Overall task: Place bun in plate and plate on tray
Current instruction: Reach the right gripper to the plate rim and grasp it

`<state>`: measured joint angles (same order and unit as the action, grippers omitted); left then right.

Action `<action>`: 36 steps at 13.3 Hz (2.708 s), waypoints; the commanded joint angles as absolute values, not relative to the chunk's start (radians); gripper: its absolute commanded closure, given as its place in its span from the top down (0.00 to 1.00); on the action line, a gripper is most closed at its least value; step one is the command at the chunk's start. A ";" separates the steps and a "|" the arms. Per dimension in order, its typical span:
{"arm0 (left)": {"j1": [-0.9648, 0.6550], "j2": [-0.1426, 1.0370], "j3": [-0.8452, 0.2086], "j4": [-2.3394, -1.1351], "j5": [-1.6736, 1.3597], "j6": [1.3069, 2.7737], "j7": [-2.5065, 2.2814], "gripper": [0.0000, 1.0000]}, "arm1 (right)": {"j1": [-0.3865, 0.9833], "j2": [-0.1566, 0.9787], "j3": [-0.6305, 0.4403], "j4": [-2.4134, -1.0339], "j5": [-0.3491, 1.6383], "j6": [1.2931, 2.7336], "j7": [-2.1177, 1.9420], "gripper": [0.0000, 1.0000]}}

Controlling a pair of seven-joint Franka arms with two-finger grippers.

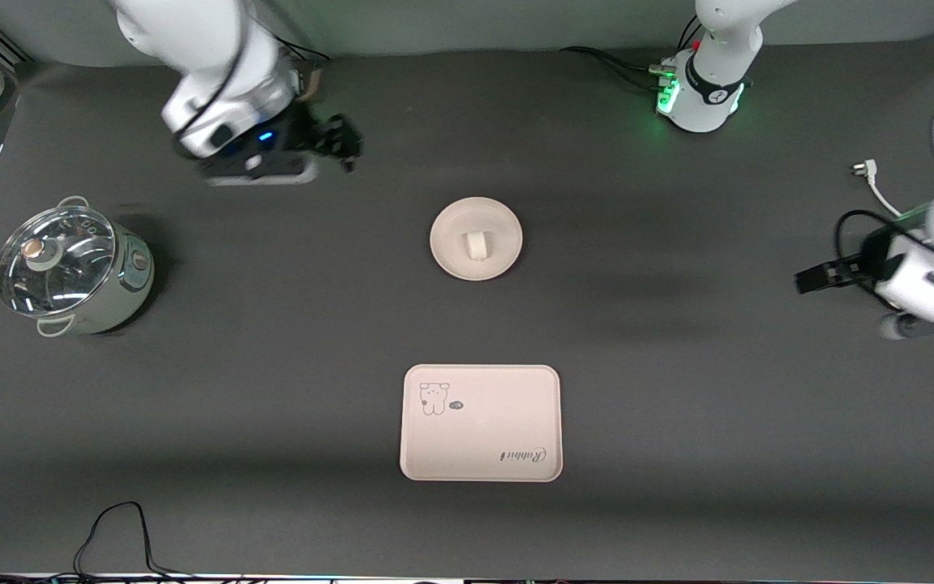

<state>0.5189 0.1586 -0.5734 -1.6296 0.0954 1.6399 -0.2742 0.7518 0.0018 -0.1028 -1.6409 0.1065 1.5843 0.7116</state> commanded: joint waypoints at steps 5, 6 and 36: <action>0.535 0.057 -0.517 -1.626 0.078 1.569 -0.155 1.00 | 0.844 0.018 -0.115 -1.820 0.181 1.831 0.802 1.00; 0.535 0.052 -0.508 -1.626 0.077 1.560 -0.144 1.00 | 0.844 0.024 -0.100 -1.888 0.181 1.923 0.802 1.00; 0.115 -0.028 -0.107 -1.690 0.037 1.572 -0.054 1.00 | 0.919 0.416 -0.060 -2.303 0.181 2.859 0.813 0.31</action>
<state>0.1260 -0.0006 -0.1103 -1.6673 0.0265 1.5549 -0.0561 0.9120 0.4102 -0.0569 -2.3128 0.1614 2.8615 0.7976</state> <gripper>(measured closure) 0.000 0.542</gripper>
